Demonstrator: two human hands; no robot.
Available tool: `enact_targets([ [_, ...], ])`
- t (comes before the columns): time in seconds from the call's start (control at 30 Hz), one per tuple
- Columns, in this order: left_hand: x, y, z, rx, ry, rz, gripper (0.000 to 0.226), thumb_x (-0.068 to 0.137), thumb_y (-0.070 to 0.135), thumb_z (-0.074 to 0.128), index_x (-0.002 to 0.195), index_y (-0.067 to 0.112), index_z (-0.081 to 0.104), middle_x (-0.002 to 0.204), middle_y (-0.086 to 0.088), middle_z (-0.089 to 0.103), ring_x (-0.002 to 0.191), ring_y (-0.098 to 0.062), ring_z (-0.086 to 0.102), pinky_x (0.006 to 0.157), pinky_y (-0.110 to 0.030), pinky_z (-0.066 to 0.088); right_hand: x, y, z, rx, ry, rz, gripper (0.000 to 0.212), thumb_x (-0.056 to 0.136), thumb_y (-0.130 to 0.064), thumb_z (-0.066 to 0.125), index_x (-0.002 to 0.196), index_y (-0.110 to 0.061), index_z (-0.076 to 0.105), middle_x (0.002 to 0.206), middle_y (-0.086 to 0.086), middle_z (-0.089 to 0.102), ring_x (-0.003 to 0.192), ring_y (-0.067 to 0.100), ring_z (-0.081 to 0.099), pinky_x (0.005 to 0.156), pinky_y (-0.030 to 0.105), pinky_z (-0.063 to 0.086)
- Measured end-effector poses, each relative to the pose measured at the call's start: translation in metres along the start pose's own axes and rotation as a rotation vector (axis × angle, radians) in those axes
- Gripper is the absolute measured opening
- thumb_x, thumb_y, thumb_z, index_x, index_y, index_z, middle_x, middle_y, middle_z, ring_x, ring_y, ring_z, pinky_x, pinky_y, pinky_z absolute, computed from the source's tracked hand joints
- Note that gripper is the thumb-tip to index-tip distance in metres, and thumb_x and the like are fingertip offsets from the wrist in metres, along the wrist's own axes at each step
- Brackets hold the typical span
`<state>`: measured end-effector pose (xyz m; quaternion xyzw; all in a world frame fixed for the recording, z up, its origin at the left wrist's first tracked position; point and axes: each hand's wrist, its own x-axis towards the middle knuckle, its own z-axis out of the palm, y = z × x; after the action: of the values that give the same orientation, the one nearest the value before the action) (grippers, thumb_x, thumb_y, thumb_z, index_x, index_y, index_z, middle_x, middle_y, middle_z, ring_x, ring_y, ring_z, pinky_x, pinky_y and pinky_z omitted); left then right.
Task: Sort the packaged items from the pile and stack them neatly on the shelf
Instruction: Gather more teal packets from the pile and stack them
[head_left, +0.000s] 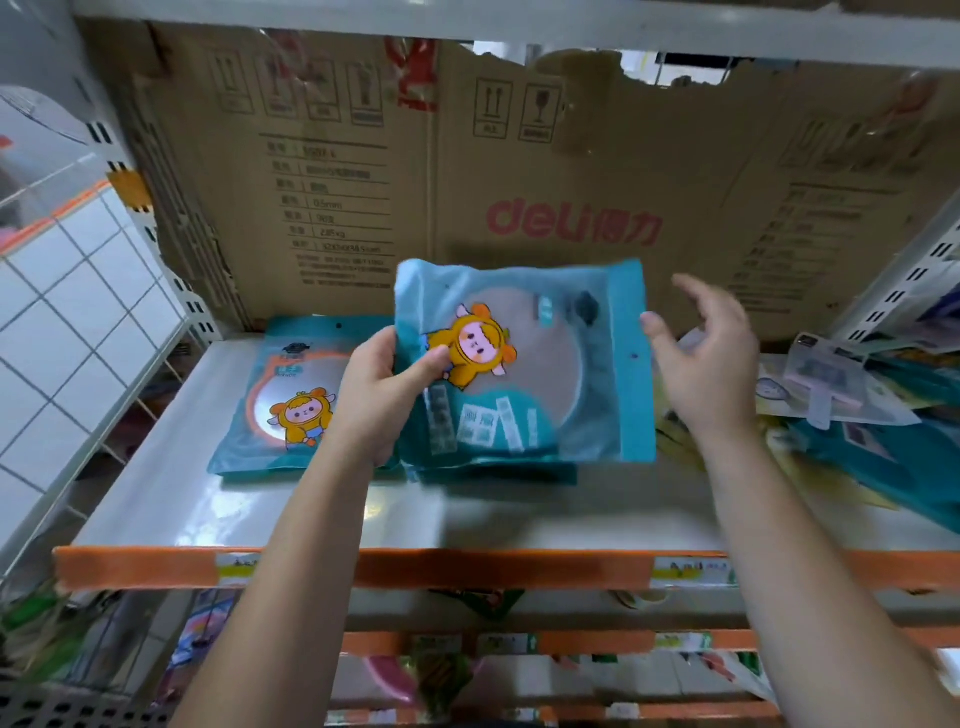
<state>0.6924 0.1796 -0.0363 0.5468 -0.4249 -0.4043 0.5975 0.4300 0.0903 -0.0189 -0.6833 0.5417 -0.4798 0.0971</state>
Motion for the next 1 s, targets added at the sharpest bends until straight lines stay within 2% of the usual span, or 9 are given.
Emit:
enact_targets([
  [0.07, -0.001, -0.004, 0.006, -0.124, 0.136, 0.005, 0.022, 0.091, 0.015, 0.067, 0.111, 0.009, 0.061, 0.107, -0.008, 0.072, 0.101, -0.027, 0.070, 0.086, -0.045, 0.058, -0.005, 0.005, 0.006, 0.128, 0.010, 0.163, 0.055, 0.092, -0.032, 0.063, 0.141, -0.012, 0.047, 0.140, 0.008, 0.051, 0.125, 0.012, 0.049, 0.100, 0.020, 0.038],
  [0.17, -0.005, -0.010, 0.026, -0.288, 0.293, 0.026, 0.027, 0.092, 0.013, 0.066, 0.116, 0.007, 0.056, 0.113, -0.013, 0.069, 0.104, -0.026, 0.067, 0.092, -0.045, 0.056, -0.024, -0.004, 0.027, 0.377, -0.138, 0.413, 0.063, 0.094, -0.038, 0.061, 0.145, -0.009, 0.039, 0.132, 0.009, 0.058, 0.117, 0.013, 0.056, 0.102, 0.030, 0.045],
  [0.27, -0.012, -0.021, 0.048, -0.360, 0.362, 0.017, 0.027, 0.091, 0.017, 0.068, 0.115, 0.015, 0.055, 0.115, -0.008, 0.068, 0.107, -0.021, 0.067, 0.093, -0.043, 0.054, -0.050, -0.029, 0.055, 0.722, -0.342, 0.550, 0.042, 0.096, -0.029, 0.057, 0.132, -0.006, 0.051, 0.120, 0.009, 0.067, 0.107, 0.019, 0.066, 0.097, 0.041, 0.051],
  [0.33, -0.017, -0.029, 0.057, -0.378, 0.361, 0.005, 0.034, 0.086, 0.027, 0.073, 0.115, 0.020, 0.056, 0.118, -0.006, 0.068, 0.110, -0.023, 0.066, 0.096, -0.050, 0.052, -0.061, -0.042, 0.070, 0.890, -0.326, 0.593, 0.027, 0.098, -0.024, 0.055, 0.118, -0.007, 0.056, 0.114, 0.009, 0.070, 0.105, 0.022, 0.068, 0.093, 0.046, 0.054],
  [0.47, -0.021, -0.034, 0.052, -0.349, 0.372, 0.006, 0.035, 0.087, 0.023, 0.073, 0.117, 0.019, 0.056, 0.115, -0.002, 0.070, 0.108, -0.019, 0.067, 0.096, -0.055, 0.051, -0.060, -0.051, 0.082, 1.010, -0.224, 0.659, 0.014, 0.098, -0.013, 0.054, 0.111, -0.011, 0.060, 0.113, 0.010, 0.070, 0.105, 0.024, 0.068, 0.091, 0.044, 0.055],
  [0.63, -0.014, -0.027, 0.015, -0.346, 0.430, 0.049, 0.035, 0.088, 0.018, 0.072, 0.117, 0.017, 0.054, 0.114, -0.008, 0.068, 0.105, -0.024, 0.068, 0.088, -0.048, 0.057, -0.055, -0.058, 0.087, 0.982, -0.236, 0.672, 0.008, 0.095, -0.009, 0.056, 0.098, -0.010, 0.064, 0.098, 0.005, 0.073, 0.092, 0.017, 0.070, 0.079, 0.035, 0.060],
  [0.8, -0.013, -0.031, -0.051, -0.036, 0.528, 0.135, 0.030, 0.090, 0.015, 0.070, 0.116, 0.018, 0.055, 0.107, -0.005, 0.065, 0.093, -0.017, 0.069, 0.070, -0.032, 0.060, -0.053, -0.067, 0.107, 0.943, -0.300, 0.678, 0.009, 0.094, -0.007, 0.058, 0.098, -0.009, 0.065, 0.104, 0.011, 0.072, 0.101, 0.027, 0.069, 0.086, 0.044, 0.058],
  [0.9, -0.024, -0.046, -0.095, 0.151, 0.521, 0.115, 0.026, 0.091, 0.016, 0.067, 0.115, 0.021, 0.058, 0.095, 0.001, 0.069, 0.082, -0.016, 0.070, 0.071, -0.037, 0.060, -0.053, -0.074, 0.125, 0.878, -0.415, 0.686, 0.011, 0.096, -0.005, 0.056, 0.098, -0.011, 0.065, 0.104, 0.011, 0.073, 0.098, 0.025, 0.071, 0.084, 0.043, 0.058],
  [1.0, -0.043, -0.064, -0.135, 0.526, 0.488, 0.150, 0.018, 0.092, 0.021, 0.065, 0.110, 0.022, 0.060, 0.094, 0.006, 0.070, 0.080, -0.012, 0.069, 0.072, -0.036, 0.057, -0.054, -0.088, 0.143, 0.797, -0.507, 0.657, 0.013, 0.097, -0.004, 0.054, 0.096, -0.012, 0.065, 0.100, 0.007, 0.073, 0.091, 0.020, 0.072, 0.077, 0.035, 0.060],
])
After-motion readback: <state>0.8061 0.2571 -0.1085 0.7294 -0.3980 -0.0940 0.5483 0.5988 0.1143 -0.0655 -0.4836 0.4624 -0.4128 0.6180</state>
